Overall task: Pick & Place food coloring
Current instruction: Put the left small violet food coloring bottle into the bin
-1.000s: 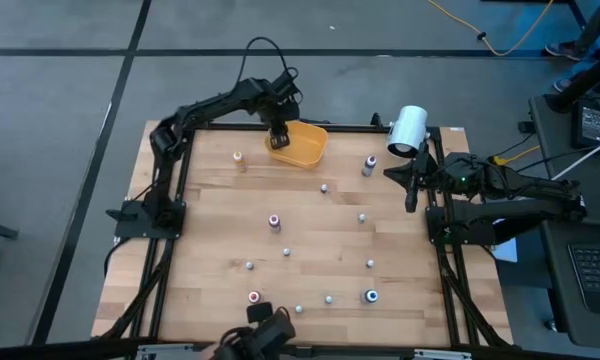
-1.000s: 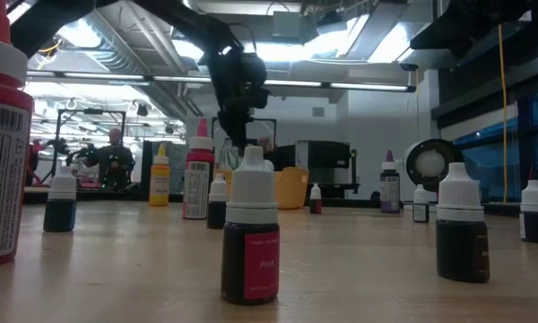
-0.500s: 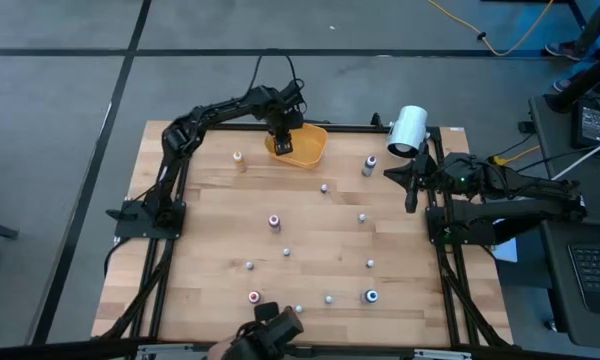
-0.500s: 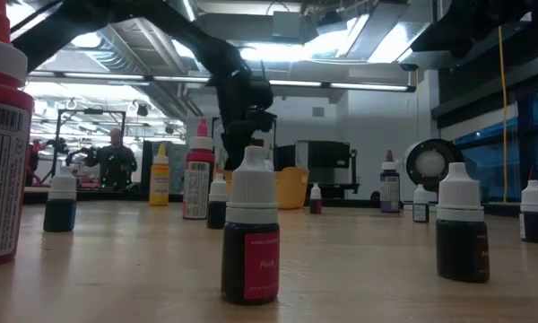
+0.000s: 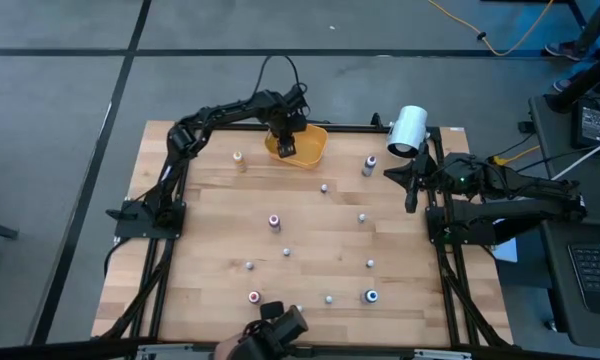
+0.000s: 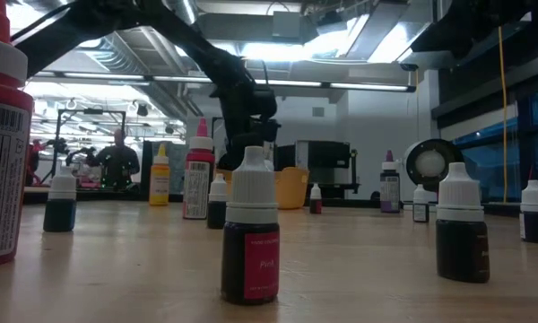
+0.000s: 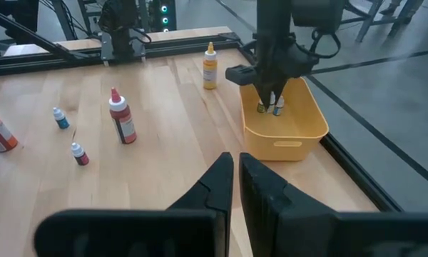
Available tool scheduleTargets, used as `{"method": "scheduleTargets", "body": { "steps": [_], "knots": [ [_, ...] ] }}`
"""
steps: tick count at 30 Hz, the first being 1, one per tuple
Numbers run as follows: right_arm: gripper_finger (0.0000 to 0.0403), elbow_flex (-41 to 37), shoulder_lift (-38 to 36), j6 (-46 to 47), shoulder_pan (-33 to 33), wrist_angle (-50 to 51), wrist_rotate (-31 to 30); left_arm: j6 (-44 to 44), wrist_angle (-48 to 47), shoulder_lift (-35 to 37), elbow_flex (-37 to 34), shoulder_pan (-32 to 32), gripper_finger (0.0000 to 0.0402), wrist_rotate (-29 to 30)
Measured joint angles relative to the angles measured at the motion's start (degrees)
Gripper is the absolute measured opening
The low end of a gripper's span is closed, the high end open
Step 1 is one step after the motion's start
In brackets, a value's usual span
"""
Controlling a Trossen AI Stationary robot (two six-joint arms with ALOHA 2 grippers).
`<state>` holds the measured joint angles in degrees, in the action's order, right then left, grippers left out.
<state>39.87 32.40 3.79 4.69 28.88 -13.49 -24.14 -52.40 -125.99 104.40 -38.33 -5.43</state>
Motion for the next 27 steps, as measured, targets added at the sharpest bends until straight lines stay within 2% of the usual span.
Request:
{"method": "scheduleTargets", "body": {
  "steps": [19,27],
  "knots": [
    [0.0030,0.0,0.0,0.2,0.0,0.4,0.0,0.4,1.7,-2.8,-0.1,-0.2,0.0078,1.3],
    [0.0030,0.0,0.0,0.2,0.0,0.4,0.0,0.4,2.0,-2.8,-0.1,-0.2,0.0094,1.9]
  ]
}}
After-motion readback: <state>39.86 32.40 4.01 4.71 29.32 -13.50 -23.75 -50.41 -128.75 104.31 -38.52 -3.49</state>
